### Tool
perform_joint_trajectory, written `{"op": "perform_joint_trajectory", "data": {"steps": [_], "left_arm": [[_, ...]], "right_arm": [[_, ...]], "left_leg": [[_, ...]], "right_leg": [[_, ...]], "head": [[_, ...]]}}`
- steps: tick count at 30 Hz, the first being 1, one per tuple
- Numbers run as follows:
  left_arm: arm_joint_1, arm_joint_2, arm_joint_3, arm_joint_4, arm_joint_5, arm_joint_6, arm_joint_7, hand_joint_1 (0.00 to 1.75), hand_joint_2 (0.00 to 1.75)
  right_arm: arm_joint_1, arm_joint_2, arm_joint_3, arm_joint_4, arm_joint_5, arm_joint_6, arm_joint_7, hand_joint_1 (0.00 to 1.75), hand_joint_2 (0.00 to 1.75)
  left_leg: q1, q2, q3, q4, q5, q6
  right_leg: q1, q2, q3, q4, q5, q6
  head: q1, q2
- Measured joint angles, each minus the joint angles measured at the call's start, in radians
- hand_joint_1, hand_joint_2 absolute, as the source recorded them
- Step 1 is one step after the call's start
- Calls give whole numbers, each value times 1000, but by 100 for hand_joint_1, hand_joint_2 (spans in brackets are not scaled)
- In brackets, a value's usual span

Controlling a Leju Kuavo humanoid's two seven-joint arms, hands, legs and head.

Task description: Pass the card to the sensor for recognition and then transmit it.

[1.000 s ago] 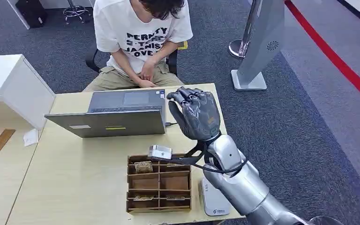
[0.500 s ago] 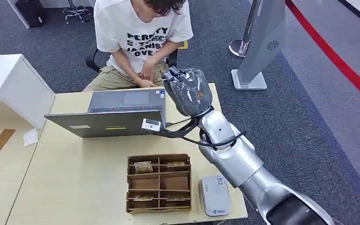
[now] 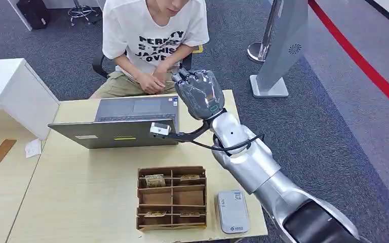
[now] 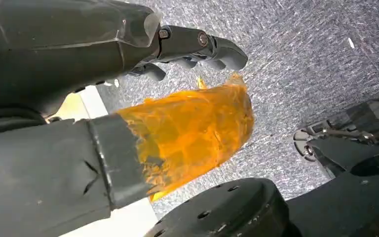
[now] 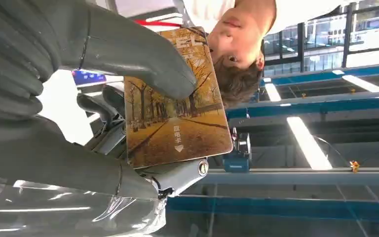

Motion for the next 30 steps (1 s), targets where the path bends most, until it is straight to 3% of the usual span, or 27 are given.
{"op": "perform_joint_trajectory", "data": {"steps": [22, 23, 24, 25, 30], "left_arm": [[-7, -3, -11, 0, 2, -6, 6, 0, 0], [-7, -3, -11, 0, 2, -6, 6, 0, 0], [-7, -3, -11, 0, 2, -6, 6, 0, 0], [-7, -3, -11, 0, 3, -6, 6, 0, 0], [-7, -3, -10, 0, 8, -6, 6, 0, 0]], "right_arm": [[-28, 37, 17, 72, 16, 1, 3, 175, 175], [-28, 37, 18, 74, 16, 2, 3, 56, 175], [-28, 38, 19, 77, 17, 2, 3, 16, 175], [-28, 38, 21, 79, 17, 3, 3, 0, 175], [-28, 45, 25, 87, 14, 15, 3, 0, 175]], "left_leg": [[0, 0, 0, 0, 0, 0], [0, 0, 0, 0, 0, 0], [0, 0, 0, 0, 0, 0], [0, 0, -1, 0, 0, 0], [0, 0, -1, 0, 0, 0]], "right_leg": [[0, 0, 0, 0, 0, 0], [0, 0, 0, 0, 0, 0], [0, 0, 0, 0, 0, 0], [0, 0, 0, 0, 0, 0], [0, 0, -1, 0, 0, 0]], "head": [[0, 0], [0, 0], [0, 0], [0, 0], [0, 0]]}}
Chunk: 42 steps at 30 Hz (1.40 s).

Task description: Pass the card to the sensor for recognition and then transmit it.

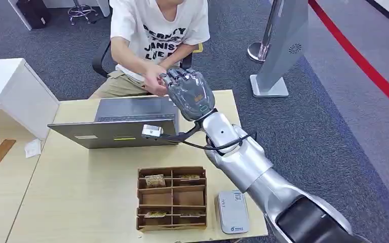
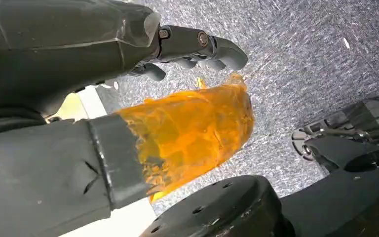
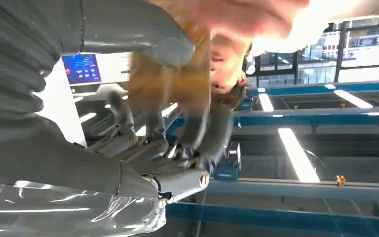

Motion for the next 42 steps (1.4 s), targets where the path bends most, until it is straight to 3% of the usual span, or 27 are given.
{"op": "perform_joint_trajectory", "data": {"steps": [12, 18, 21, 24, 27, 29, 33, 37, 39, 41, 42], "left_arm": [[1, 0, 0, 0, 4, 3, 0, 0, 0], [4, 0, 0, 0, 20, 11, 0, 0, 0], [10, 0, 0, 0, 35, 22, -3, 0, 0], [27, 0, 10, 0, 72, 43, -15, 0, 0], [55, 2, 30, 0, 107, 61, -30, 0, 0], [71, 3, 43, 0, 124, 69, -33, 0, 0], [88, 6, 77, 0, 157, 75, -35, 0, 0], [89, 6, 80, 0, 159, 75, -35, 0, 0], [91, 7, 89, 0, 167, 75, -35, 0, 0], [94, 13, 123, 0, 193, 72, -35, 0, 0], [94, 13, 130, 0, 197, 72, -35, 0, 0]], "right_arm": [[8, 7, 3, 0, -15, -9, -3, 0, 175], [58, 7, -9, -63, -100, -62, -23, 0, 175], [113, 7, -28, -127, -194, -91, -56, 0, 175], [222, 10, -69, -265, -434, -131, -122, 0, 175], [356, 11, -114, -418, -666, -124, -185, 0, 175], [425, 11, -135, -495, -788, -87, -213, 0, 175], [535, 10, -175, -627, -1066, 55, -254, 0, 175], [541, 9, -177, -634, -1084, 69, -254, 0, 175], [563, 6, -182, -662, -1164, 127, -250, 0, 175], [657, -25, -187, -745, -1371, 322, -240, 0, 175], [674, -31, -187, -752, -1405, 352, -239, 0, 175]], "left_leg": [[0, 0, 0, 0, 0, 0], [0, 0, 0, 0, 0, 0], [0, 0, 0, 0, 0, 0], [0, 0, 0, 0, -1, 0], [0, 0, -1, 0, -2, 1], [0, 0, -1, 0, -2, 2], [0, 0, -1, 0, -2, 2], [0, 0, -1, 0, -2, 2], [0, 0, -1, 0, -2, 2], [0, 0, -1, 0, -2, 2], [0, 0, -1, 0, -2, 2]], "right_leg": [[0, 0, 0, 0, 0, 0], [0, 0, 0, 0, 0, 0], [0, 0, 0, 0, 0, 0], [0, 0, 0, 0, -1, 1], [0, 0, 0, -1, -2, 1], [0, 0, -1, -1, -2, 1], [0, 0, -1, -1, -2, 1], [0, 0, -1, -1, -2, 1], [0, 0, -1, -1, -2, 1], [0, 0, 0, -1, -2, 1], [0, 0, 0, -1, -2, 1]], "head": [[0, 0], [0, 0], [0, 0], [0, 0], [0, 0], [-1, 0], [0, 0], [0, 0], [-1, 0], [-1, 0], [0, 0]]}}
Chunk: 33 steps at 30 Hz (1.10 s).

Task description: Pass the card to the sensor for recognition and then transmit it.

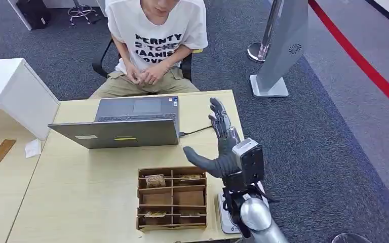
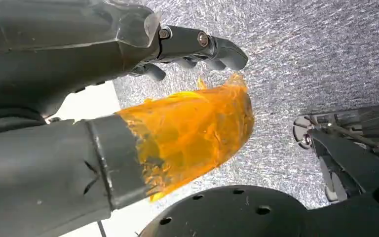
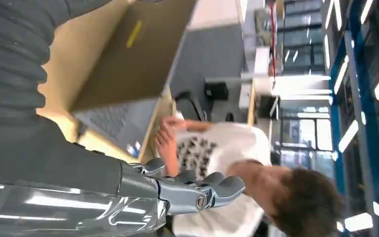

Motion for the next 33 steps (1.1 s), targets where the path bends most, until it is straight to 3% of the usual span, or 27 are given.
{"op": "perform_joint_trajectory", "data": {"steps": [4, 5, 14, 28, 33], "left_arm": [[0, 2, 17, 0, 13, -1, 0, 0, 0], [0, 3, 22, 0, 14, -1, 0, 0, 0], [1, 8, 30, 0, 12, -8, 0, 0, 0], [1, 8, 30, 0, 1, -11, -4, 0, 0], [1, 10, 30, 0, -6, -18, -6, 0, 0]], "right_arm": [[69, -26, 5, -13, -94, 121, -2, 0, 175], [85, -31, 7, -14, -107, 143, -5, 0, 0], [186, -66, 25, -21, -256, 323, -10, 0, 0], [219, -92, 37, -21, -318, 404, -19, 0, 0], [221, -109, 42, -20, -338, 471, -37, 0, 0]], "left_leg": [[0, 0, 0, 0, 0, 0], [0, 0, 0, 0, 0, 0], [0, 0, 0, 0, 0, 0], [0, 0, 0, 0, 0, 0], [0, 0, 0, 0, 0, 0]], "right_leg": [[0, 0, 0, 0, 0, 0], [0, 0, 0, 0, 0, 0], [0, 0, 0, 0, 0, 0], [0, 0, 0, 0, 0, 0], [0, 0, 0, 0, 0, 0]], "head": [[0, 0], [0, 0], [0, 0], [0, 0], [0, 0]]}}
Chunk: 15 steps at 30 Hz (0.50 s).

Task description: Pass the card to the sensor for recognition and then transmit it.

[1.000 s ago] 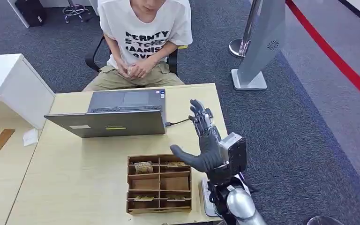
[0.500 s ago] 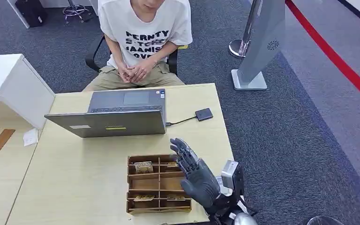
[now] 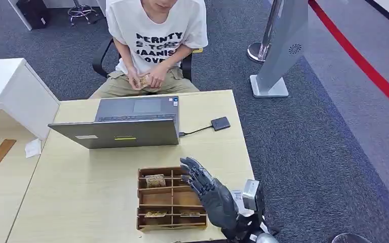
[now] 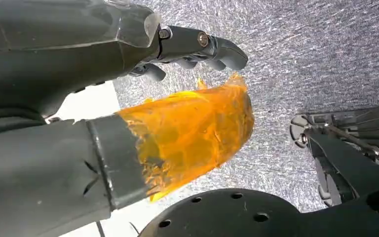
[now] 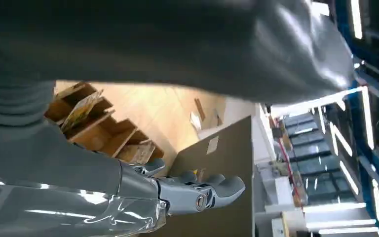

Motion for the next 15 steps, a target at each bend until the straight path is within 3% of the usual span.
{"op": "perform_joint_trajectory", "data": {"steps": [4, 10, 15], "left_arm": [[-1, 4, 0, 0, -13, -7, -6, 0, 0], [0, 7, 0, 0, -16, -12, -7, 0, 0], [-1, 8, -2, 0, -26, -19, -10, 0, 0]], "right_arm": [[0, -22, 14, 6, -72, 124, -24, 0, 0], [1, -40, 22, 9, -88, 148, -29, 0, 0], [-1, -56, 35, 10, -119, 260, -54, 0, 0]], "left_leg": [[0, 0, 0, 0, 0, 0], [0, 0, 0, 0, 0, 0], [0, 0, 0, 0, 0, 0]], "right_leg": [[0, 0, 0, 0, 0, 0], [0, 0, 0, 0, 0, 0], [0, 0, 0, 0, 0, 0]], "head": [[0, 0], [0, 0], [0, 0]]}}
